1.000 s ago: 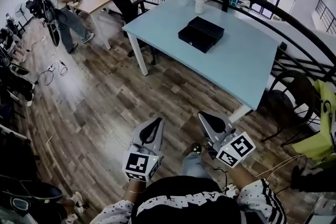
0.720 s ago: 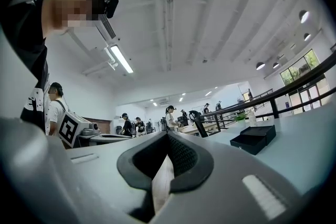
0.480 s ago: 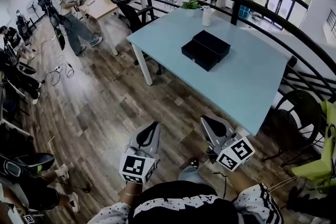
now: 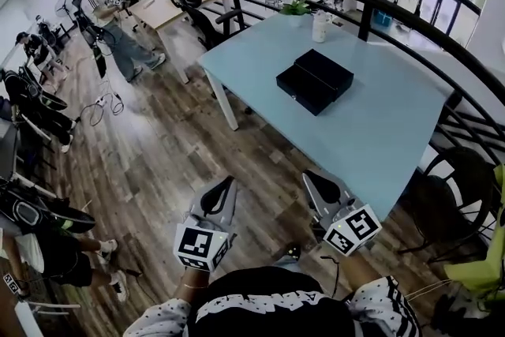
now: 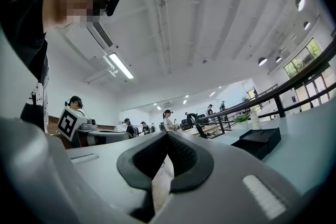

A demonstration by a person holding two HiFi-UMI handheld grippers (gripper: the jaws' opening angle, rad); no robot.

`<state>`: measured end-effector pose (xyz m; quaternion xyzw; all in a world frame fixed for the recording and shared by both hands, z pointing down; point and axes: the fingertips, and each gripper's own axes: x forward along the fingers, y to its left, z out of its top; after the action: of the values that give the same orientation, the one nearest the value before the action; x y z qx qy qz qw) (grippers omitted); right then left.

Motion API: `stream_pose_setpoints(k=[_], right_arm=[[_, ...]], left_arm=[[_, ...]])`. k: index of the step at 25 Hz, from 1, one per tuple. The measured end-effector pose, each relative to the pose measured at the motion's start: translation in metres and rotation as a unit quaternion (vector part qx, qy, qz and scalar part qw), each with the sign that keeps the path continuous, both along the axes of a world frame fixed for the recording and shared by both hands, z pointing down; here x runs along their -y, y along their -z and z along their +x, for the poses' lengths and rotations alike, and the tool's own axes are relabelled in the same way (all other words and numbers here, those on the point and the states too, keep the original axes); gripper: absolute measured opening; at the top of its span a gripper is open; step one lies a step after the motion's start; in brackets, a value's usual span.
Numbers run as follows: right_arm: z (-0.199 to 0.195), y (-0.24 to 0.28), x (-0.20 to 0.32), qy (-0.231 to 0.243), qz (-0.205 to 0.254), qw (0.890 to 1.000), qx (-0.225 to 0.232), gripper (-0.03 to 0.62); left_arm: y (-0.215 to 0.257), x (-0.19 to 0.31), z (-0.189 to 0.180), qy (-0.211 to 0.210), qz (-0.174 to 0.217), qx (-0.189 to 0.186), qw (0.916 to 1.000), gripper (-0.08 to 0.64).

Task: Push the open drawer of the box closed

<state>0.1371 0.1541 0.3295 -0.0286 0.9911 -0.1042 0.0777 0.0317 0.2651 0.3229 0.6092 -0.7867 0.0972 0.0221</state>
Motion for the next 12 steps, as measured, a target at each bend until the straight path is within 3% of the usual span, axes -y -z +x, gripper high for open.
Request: stream_pose_setpoints(k=[12], right_arm=[[0.021,-0.007,0.068,-0.02,0.002,1.0,-0.009,0.003]], left_arm=[[-0.001,0.082,0.003,-0.009,0.012,0.003,0.9999,0.0]])
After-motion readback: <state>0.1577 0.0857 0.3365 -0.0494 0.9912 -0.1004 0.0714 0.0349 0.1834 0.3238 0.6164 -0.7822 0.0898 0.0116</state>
